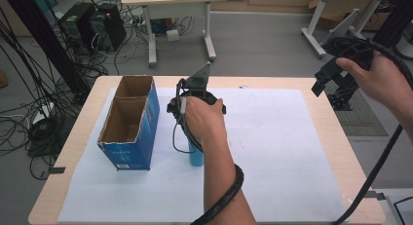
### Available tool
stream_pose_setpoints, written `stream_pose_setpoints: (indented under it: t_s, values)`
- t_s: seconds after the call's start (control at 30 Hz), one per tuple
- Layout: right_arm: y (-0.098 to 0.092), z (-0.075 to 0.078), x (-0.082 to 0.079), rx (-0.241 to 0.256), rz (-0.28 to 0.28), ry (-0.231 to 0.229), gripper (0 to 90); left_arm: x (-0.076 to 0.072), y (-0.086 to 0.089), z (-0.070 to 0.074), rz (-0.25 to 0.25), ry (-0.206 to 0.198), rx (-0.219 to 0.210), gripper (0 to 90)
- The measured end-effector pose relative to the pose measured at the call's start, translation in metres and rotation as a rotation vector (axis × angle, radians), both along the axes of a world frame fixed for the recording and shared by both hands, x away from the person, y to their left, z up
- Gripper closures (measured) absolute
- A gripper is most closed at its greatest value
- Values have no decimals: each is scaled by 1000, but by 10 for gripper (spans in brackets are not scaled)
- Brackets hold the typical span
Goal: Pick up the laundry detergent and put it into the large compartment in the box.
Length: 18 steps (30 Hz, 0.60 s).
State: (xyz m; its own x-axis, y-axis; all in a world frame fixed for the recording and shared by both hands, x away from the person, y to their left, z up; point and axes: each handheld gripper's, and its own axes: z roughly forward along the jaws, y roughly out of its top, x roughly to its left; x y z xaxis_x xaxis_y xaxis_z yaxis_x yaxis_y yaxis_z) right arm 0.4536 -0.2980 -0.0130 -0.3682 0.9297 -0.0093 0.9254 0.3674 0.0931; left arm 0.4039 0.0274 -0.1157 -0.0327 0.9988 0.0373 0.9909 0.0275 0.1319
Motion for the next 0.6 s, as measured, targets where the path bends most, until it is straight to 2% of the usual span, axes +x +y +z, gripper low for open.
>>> stream_pose_setpoints:
  t_s: [0.33,0.6]
  values:
    - [2,-2,1,-5,1,1,43,3,-2,-12,-8,14,0,64]
    - [-1,-2,1,-4,-4,0,43,1,-1,-14,-5,12,7,83]
